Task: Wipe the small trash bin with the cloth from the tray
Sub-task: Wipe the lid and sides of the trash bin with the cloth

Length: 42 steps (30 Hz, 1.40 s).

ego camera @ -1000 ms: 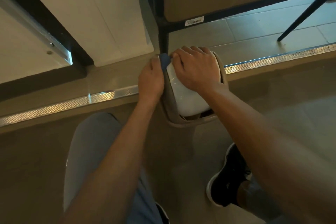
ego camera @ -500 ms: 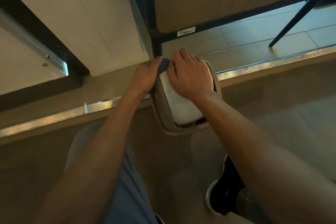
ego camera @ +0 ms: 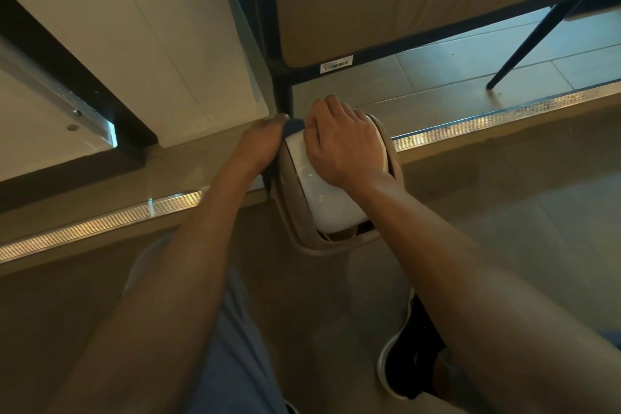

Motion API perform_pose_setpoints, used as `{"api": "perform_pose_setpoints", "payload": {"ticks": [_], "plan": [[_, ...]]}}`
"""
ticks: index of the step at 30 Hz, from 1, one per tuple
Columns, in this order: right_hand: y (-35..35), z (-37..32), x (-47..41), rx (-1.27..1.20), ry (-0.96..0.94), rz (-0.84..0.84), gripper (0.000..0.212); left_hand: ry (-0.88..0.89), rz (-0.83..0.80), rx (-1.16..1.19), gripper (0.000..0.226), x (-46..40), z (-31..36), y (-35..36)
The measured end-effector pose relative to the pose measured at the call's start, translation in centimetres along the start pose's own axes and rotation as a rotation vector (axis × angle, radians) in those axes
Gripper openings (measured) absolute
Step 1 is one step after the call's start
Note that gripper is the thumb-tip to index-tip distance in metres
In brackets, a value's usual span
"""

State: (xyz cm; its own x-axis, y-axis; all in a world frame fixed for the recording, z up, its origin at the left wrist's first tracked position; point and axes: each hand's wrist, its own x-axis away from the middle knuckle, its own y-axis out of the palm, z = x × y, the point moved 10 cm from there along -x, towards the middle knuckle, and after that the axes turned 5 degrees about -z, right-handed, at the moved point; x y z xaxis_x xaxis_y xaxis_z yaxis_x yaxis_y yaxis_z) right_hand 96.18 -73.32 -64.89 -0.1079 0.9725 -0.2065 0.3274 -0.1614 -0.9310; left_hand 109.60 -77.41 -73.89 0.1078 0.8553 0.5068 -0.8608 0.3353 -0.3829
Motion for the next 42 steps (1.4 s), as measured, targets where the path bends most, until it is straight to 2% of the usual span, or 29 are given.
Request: {"api": "perform_pose_setpoints", "payload": {"ticks": [2, 4, 6, 8, 11, 14, 17, 22, 24, 26, 28, 30, 31, 35, 38, 42], "plan": [[0.1, 0.0, 0.0, -0.006, 0.002, -0.004, 0.024, -0.057, -0.035, -0.036, 0.055, -0.7, 1.0, 0.3], [0.1, 0.1, 0.0, -0.006, 0.005, 0.001, 0.024, -0.013, -0.054, -0.036, 0.053, -0.7, 1.8, 0.6], [0.1, 0.2, 0.1, -0.014, 0.006, 0.013, 0.024, 0.003, -0.036, 0.029, 0.047, -0.5, 0.5, 0.4], [0.0, 0.2, 0.1, -0.017, 0.0, 0.02, 0.022, -0.058, -0.032, 0.025, 0.043, -0.6, -1.6, 0.0], [0.1, 0.1, -0.2, -0.013, -0.001, 0.009, 0.023, -0.084, -0.064, -0.052, 0.051, -1.1, -0.9, 0.0], [0.1, 0.4, 0.0, -0.01, 0.015, 0.024, 0.024, 0.012, -0.086, -0.092, 0.044, -1.1, 1.9, 0.8], [0.2, 0.3, 0.1, -0.018, 0.015, 0.031, 0.024, 0.084, -0.063, -0.038, 0.035, -0.4, 0.8, 0.5], [0.1, -0.2, 0.0, -0.019, -0.007, 0.033, 0.022, -0.111, -0.051, 0.027, 0.053, -0.8, -0.5, -0.1], [0.1, 0.2, 0.2, -0.017, -0.013, 0.044, 0.022, -0.057, -0.078, 0.03, 0.052, -0.9, 1.0, 0.8], [0.0, 0.0, 0.2, -0.022, -0.016, 0.058, 0.023, 0.05, -0.067, 0.107, 0.041, 0.0, 1.2, 0.5], [0.1, -0.9, 0.0, -0.025, -0.02, 0.062, 0.022, 0.006, -0.036, 0.129, 0.031, 0.7, -1.8, -0.6], [0.3, -1.5, -0.2, -0.025, -0.024, 0.058, 0.021, -0.067, -0.008, 0.064, 0.041, 0.4, -4.5, -1.5], [0.3, -1.5, -0.2, -0.026, -0.025, 0.056, 0.021, -0.053, -0.016, -0.003, 0.043, 0.1, -4.3, -1.6], [-0.2, 0.2, 0.1, -0.01, -0.002, 0.064, 0.02, -0.03, -0.052, 0.055, 0.048, -1.2, -0.4, 0.3], [-0.3, 0.5, 0.3, -0.021, 0.012, 0.081, 0.019, 0.122, -0.048, 0.098, 0.035, 0.3, 1.4, 0.8], [-0.2, 0.2, 0.1, -0.022, 0.01, 0.067, 0.02, 0.157, -0.001, -0.01, 0.04, 1.6, -1.4, 0.2]]}}
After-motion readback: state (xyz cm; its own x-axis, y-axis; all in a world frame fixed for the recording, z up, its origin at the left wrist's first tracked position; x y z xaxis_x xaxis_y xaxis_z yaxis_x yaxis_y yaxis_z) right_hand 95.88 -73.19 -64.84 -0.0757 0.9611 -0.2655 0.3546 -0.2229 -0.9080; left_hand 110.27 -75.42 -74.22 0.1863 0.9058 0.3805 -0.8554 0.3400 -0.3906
